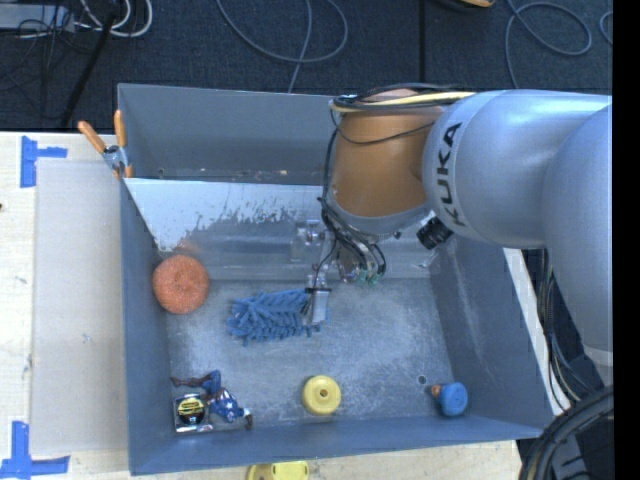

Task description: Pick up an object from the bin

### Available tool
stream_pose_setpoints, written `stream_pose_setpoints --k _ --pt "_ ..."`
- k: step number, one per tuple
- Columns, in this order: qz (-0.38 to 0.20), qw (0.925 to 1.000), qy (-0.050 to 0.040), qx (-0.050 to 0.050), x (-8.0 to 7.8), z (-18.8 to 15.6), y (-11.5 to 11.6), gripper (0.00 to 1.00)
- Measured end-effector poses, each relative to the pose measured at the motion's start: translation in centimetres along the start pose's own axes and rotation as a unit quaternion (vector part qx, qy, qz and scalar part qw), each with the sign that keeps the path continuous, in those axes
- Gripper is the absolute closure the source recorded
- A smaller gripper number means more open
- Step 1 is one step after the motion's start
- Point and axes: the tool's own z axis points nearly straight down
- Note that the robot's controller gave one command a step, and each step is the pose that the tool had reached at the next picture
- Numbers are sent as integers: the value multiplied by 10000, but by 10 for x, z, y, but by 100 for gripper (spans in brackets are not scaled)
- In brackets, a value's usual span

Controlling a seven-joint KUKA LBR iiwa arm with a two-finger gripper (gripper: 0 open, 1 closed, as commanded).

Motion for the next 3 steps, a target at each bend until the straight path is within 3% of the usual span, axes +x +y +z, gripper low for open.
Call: stream_pose_setpoints --k 1,2,3 --pt "8 10000 -38 -4 -1 -5 0 0" --pt "-267 9996 -77 2 -2 23 11 0" --pt "-8 10000 -32 0 9 64 44 0"
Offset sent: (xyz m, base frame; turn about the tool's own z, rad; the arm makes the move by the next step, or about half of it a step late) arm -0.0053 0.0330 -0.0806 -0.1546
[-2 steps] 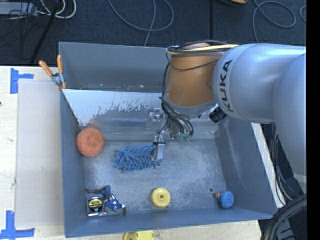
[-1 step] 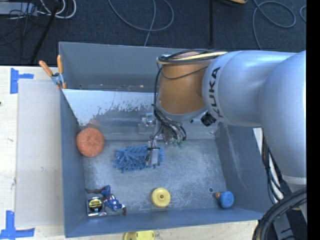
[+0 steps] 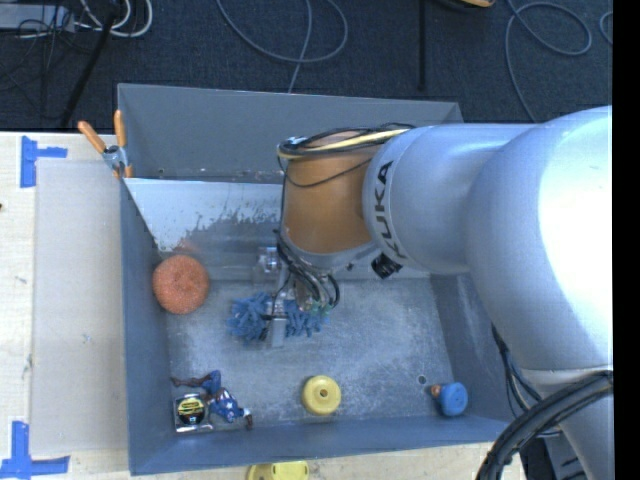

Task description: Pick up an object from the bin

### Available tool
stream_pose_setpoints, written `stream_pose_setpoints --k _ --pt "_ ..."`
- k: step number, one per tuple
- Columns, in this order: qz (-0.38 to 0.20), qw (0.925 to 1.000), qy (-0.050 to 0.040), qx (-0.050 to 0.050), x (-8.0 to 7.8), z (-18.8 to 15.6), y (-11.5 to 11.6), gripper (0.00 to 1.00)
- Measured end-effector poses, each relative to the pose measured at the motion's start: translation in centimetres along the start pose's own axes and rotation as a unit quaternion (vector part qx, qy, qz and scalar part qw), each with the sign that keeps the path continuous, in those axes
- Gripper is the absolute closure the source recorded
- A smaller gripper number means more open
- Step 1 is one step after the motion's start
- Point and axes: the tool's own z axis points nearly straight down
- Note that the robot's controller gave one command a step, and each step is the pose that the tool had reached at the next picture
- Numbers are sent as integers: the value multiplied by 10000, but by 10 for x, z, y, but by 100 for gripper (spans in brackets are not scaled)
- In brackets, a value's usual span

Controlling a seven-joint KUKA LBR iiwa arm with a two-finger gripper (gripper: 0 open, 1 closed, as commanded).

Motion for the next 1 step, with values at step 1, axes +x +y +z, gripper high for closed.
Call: stream_pose_setpoints --k 1 --pt "-198 9998 -3 -1 25 22 6 100"
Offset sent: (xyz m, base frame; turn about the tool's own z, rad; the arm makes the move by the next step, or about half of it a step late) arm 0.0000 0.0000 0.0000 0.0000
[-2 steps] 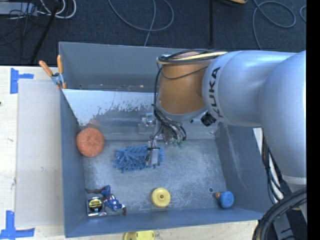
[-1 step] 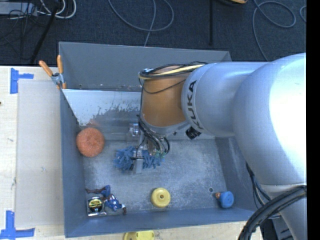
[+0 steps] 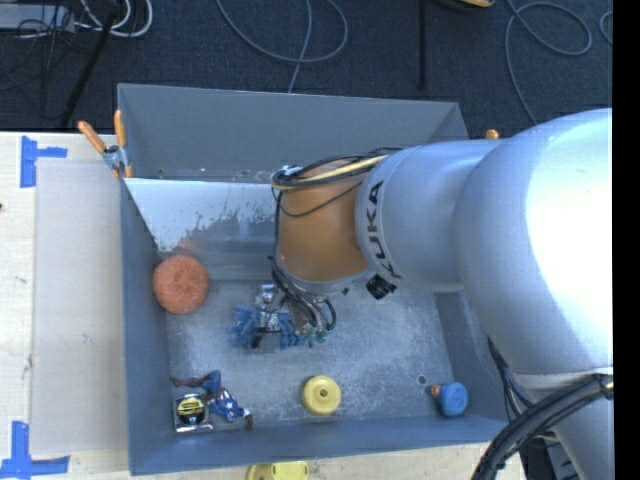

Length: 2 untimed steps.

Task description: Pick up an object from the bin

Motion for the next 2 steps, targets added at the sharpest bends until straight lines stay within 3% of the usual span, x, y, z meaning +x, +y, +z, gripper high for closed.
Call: stream_pose_setpoints --k 1,2 --pt "4 10000 0 -1 0 0 0 100" --pt "-70 10000 -10 -1 33 -67 25 100"
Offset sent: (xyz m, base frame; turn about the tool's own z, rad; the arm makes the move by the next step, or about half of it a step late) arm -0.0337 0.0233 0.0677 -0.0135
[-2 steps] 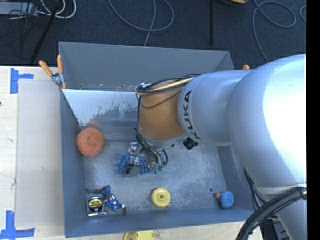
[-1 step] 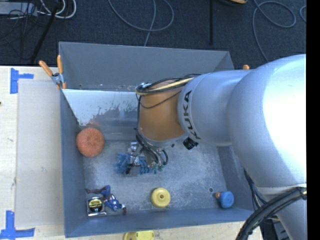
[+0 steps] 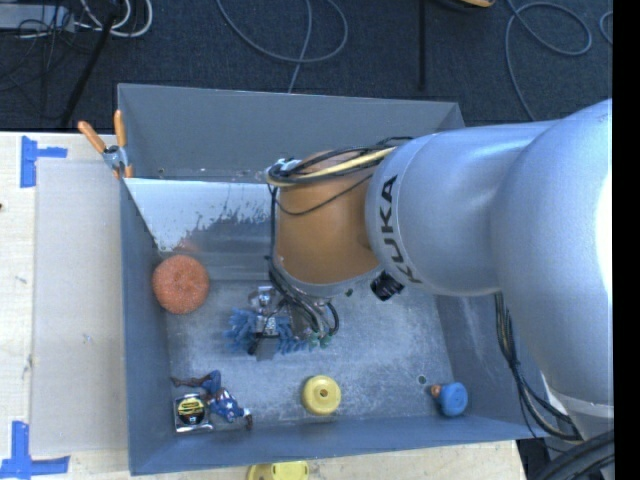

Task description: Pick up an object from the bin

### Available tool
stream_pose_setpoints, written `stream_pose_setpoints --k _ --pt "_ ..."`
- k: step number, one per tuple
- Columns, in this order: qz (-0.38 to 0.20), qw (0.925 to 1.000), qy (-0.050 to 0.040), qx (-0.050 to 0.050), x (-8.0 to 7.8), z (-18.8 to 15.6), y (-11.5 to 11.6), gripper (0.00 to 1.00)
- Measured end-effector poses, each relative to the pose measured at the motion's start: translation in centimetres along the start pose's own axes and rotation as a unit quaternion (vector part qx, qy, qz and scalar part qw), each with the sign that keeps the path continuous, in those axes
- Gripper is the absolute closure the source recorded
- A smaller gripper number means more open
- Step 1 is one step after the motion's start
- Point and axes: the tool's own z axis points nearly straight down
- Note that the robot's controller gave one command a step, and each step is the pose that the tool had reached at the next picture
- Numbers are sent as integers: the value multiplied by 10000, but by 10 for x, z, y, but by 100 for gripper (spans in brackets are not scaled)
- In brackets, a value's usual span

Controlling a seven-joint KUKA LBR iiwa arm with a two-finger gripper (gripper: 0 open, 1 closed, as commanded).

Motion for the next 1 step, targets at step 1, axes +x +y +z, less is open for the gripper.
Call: stream_pose_setpoints --k 1 --pt "4 10000 0 0 0 0 0 100"
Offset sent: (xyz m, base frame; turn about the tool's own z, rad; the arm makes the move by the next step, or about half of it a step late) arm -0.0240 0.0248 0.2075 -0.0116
